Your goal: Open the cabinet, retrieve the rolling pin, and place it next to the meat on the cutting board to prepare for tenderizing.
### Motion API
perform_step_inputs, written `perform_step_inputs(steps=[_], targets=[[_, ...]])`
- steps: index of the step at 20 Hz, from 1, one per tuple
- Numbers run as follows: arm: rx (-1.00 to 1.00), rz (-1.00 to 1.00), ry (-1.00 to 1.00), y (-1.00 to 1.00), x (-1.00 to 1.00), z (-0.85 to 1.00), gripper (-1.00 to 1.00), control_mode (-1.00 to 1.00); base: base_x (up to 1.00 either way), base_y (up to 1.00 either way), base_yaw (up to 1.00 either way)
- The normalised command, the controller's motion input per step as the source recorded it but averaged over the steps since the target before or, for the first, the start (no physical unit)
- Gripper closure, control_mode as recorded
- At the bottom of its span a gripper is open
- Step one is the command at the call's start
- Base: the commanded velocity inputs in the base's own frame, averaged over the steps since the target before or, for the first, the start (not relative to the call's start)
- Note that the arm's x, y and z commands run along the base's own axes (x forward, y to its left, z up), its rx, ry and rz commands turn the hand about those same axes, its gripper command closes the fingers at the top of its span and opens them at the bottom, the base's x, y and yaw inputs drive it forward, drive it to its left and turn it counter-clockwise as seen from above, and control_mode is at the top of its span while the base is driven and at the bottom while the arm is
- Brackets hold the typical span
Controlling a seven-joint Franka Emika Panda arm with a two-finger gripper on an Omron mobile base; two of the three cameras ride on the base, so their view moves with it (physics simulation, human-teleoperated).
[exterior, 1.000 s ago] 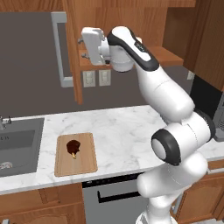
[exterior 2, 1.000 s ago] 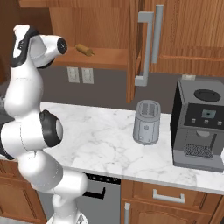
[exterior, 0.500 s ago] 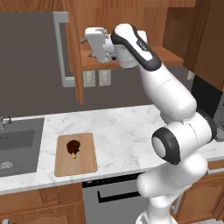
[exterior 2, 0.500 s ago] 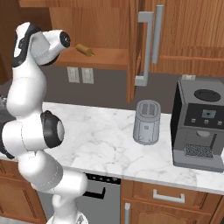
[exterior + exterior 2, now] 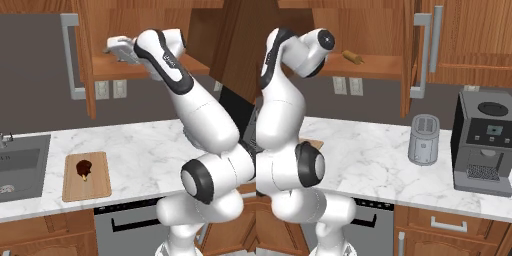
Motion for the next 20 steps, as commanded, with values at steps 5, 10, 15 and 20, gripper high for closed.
perform_step_inputs(steps=[5,10,15,20], targets=[[-0.14,-0.09,-0.15,-0.48,-0.01,0.04,-1.0,-1.0,0.0,0.0,0.0],[-0.1,-0.07,-0.09,-0.56,0.0,0.06,-1.0,-1.0,0.0,0.0,0.0],[-0.07,-0.03,-0.04,-0.57,0.06,0.04,-1.0,-1.0,0.0,0.0,0.0],[-0.08,0.0,0.0,-0.5,0.16,0.01,-1.0,-1.0,0.0,0.0,0.0]])
